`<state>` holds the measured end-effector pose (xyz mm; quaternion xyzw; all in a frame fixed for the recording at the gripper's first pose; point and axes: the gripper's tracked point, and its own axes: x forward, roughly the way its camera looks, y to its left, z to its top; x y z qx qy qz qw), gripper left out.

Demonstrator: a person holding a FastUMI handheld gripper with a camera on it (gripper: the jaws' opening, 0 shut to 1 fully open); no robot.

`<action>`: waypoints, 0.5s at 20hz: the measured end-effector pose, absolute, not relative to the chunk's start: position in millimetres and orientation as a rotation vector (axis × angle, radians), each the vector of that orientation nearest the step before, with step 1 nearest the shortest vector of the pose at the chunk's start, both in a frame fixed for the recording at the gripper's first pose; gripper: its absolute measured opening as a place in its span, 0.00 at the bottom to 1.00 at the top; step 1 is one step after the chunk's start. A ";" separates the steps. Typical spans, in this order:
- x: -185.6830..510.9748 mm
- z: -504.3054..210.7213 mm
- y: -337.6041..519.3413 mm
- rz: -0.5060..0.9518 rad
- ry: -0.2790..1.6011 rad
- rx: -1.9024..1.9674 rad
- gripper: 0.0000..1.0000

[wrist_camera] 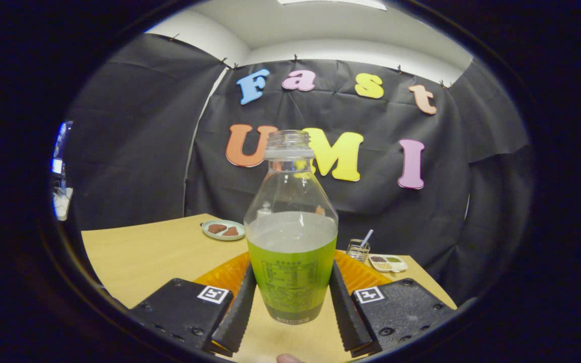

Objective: Take the bottle from table, then pour the juice into the cup, finally place the bottle on the coaster

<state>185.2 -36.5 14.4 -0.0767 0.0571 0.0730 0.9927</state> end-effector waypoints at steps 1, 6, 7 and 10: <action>190.8 10.8 -35.1 0.158 0.117 -0.142 0.76; 217.6 -0.8 -36.6 0.188 0.125 -0.079 0.76; 224.6 -6.8 -36.3 0.188 0.132 -0.077 0.76; 247.0 -30.0 -37.2 0.200 0.162 -0.092 0.76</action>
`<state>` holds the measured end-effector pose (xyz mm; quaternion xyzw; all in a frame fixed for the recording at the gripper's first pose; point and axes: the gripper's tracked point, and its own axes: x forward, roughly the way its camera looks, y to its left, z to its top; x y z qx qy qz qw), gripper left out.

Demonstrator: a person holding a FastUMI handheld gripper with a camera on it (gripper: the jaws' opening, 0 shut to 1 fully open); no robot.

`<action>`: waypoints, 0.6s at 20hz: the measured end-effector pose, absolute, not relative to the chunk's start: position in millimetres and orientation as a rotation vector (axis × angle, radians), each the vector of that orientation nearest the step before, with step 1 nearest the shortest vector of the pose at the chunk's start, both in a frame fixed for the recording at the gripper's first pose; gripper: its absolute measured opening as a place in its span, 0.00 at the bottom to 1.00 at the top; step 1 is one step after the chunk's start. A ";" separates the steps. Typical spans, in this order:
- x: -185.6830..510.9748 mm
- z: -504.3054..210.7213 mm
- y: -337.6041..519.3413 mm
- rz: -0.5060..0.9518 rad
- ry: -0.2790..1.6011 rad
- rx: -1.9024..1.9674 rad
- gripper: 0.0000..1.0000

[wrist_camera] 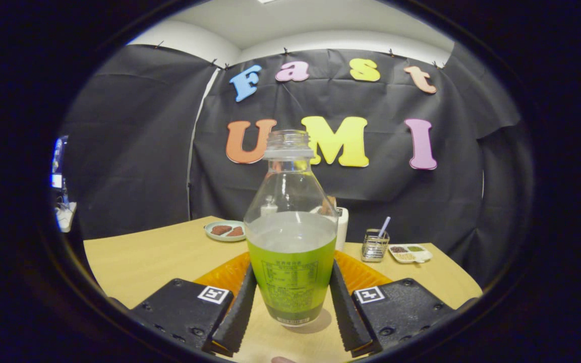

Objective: Take the bottle from table, then pour the juice into the cup, finally place the bottle on the coaster

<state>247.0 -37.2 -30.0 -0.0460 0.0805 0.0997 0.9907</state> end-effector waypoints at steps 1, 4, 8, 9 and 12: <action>254.2 -38.0 -39.7 0.202 0.173 -0.093 0.76; 270.5 -57.8 -48.3 0.191 0.195 -0.075 0.76; 294.2 -87.8 -56.0 0.170 0.261 -0.040 0.77; 297.2 -92.2 -56.3 0.165 0.271 -0.031 0.77; 305.0 -101.9 -59.5 0.149 0.288 -0.024 0.77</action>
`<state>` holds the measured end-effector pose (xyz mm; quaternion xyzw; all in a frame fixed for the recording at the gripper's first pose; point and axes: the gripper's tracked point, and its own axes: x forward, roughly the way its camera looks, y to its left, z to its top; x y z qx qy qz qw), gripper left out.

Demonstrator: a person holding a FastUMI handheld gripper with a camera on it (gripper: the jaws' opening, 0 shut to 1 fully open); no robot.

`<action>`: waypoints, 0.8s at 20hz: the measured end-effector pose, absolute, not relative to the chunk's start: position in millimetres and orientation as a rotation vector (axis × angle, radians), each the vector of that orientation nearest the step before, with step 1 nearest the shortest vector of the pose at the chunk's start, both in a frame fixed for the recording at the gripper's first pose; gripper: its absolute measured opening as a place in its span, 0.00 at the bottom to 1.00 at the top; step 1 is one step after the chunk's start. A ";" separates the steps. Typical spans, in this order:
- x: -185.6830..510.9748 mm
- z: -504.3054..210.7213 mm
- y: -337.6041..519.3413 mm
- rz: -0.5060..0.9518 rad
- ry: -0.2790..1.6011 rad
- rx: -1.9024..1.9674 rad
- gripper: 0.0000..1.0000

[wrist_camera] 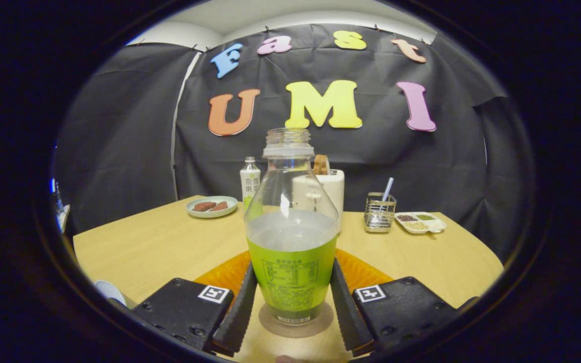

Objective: Take the bottle from table, then pour the juice into the cup, finally place the bottle on the coaster

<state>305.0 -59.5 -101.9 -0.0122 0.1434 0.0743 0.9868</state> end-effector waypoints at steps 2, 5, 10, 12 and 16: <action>305.6 -106.2 -59.7 0.151 0.295 -0.020 0.77; 302.5 -111.3 -60.2 0.143 0.293 -0.033 0.78; 303.1 -115.3 -61.2 0.132 0.299 -0.028 0.81; 300.9 -116.0 -58.0 0.147 0.300 -0.020 0.87; 295.9 -113.8 -58.7 0.139 0.301 -0.003 1.00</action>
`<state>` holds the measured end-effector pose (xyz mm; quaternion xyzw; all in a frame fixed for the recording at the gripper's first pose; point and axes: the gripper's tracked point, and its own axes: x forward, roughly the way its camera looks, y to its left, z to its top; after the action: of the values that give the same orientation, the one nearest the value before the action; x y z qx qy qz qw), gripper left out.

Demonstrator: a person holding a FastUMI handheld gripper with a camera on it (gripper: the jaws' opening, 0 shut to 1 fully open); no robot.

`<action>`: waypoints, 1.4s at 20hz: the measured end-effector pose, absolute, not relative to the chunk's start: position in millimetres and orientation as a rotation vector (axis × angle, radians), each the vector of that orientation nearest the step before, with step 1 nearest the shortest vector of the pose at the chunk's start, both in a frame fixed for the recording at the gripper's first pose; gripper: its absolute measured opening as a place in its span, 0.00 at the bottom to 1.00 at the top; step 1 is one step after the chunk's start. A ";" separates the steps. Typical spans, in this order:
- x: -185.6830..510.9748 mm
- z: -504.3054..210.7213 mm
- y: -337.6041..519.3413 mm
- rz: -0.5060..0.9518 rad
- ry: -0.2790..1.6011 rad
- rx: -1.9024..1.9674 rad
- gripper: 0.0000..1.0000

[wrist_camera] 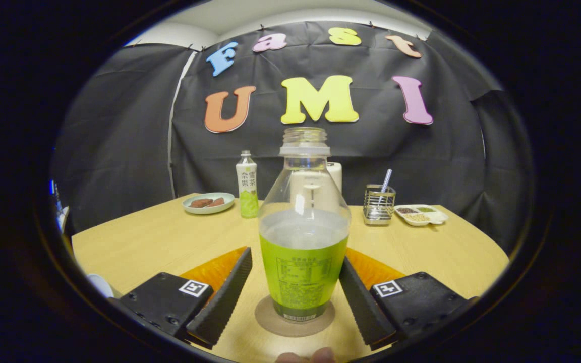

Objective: Take the bottle from table, then pour the juice into the cup, finally place the bottle on the coaster

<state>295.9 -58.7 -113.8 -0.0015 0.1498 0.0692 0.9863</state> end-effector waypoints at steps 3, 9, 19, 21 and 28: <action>284.0 -97.6 -61.2 0.123 0.276 -0.002 1.00; 240.7 -45.8 -68.8 0.087 0.195 0.025 1.00; 116.8 0.1 -93.4 -0.001 0.153 0.043 1.00; 95.7 -2.1 -99.1 -0.010 0.152 0.016 1.00; 22.2 -3.8 -100.8 -0.044 0.093 -0.024 1.00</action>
<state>22.2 -100.8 -3.8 -0.0121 0.0465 -0.0220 0.9986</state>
